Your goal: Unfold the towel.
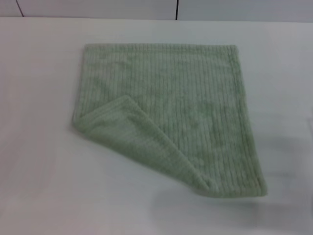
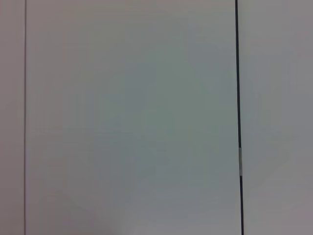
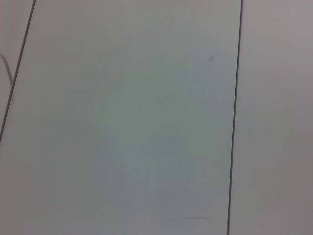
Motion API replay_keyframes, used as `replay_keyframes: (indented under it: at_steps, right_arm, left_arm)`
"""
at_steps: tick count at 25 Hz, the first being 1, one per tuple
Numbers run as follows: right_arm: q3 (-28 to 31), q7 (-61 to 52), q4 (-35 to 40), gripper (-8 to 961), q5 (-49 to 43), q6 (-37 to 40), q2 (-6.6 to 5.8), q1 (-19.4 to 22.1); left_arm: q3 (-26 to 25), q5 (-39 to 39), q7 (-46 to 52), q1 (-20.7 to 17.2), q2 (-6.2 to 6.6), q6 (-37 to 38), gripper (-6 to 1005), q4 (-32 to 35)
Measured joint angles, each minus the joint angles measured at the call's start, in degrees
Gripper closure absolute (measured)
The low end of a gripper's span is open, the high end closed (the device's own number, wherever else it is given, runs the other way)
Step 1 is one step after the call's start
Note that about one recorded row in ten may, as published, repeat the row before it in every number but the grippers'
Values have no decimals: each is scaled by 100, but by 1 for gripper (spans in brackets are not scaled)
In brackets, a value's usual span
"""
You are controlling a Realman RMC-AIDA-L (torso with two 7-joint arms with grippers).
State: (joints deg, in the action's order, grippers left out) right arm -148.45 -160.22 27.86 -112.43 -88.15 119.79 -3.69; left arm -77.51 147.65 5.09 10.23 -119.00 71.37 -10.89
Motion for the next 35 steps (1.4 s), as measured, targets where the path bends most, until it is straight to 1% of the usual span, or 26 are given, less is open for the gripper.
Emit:
replay_keyframes:
  at_steps: [13,18,21,23,24,25,26,27,28,29,30,31,32,34,35]
  right_arm:
    - [0,0,39,141,-33,65,0,-4]
    - [1,102,479,152,-98,526,-60,-23]
    - [24,121,807,159,-239,597,-129,-119]
    - [58,161,1112,300,-294,837,-237,-198]
    - [85,244,1388,370,-294,1074,-341,-224]
    - [153,387,1785,415,-278,1456,-497,-238]
    - [274,573,2248,460,-244,1900,-679,-248]
    - [514,851,2839,505,-181,2538,-844,-242]
    - [860,1171,3390,550,-98,3256,-964,-221]
    - [1240,1486,3858,595,3,3992,-1010,-193]
    - [2346,2337,4679,633,399,5867,-906,-110]
    - [2346,2337,4679,671,399,5867,-906,-110]
    - [2943,2701,4919,708,603,6634,-757,-99]
    - [4399,3270,5195,784,927,8515,-330,-196]
    - [5568,3374,5090,822,831,10226,-84,-538]
  left_arm:
    - [5,5,0,-2,-9,0,153,19]
    - [93,5,42,18,-9,0,155,8]
    - [296,7,153,13,-2,2,156,-64]
    - [403,15,134,38,11,40,156,-123]
    - [434,20,115,56,19,63,156,-167]
    - [448,22,103,63,24,72,157,-246]
    - [454,21,90,66,31,76,157,-327]
    - [459,25,80,63,36,73,157,-404]
    - [461,22,79,59,42,62,157,-464]
    - [467,21,78,60,46,49,157,-516]
    - [534,22,38,95,50,26,157,-540]
    - [534,22,38,95,50,26,157,-540]
    - [553,27,23,105,49,22,157,-542]
    - [658,29,-110,164,45,-6,157,-547]
    - [706,26,-211,192,40,-39,157,-585]
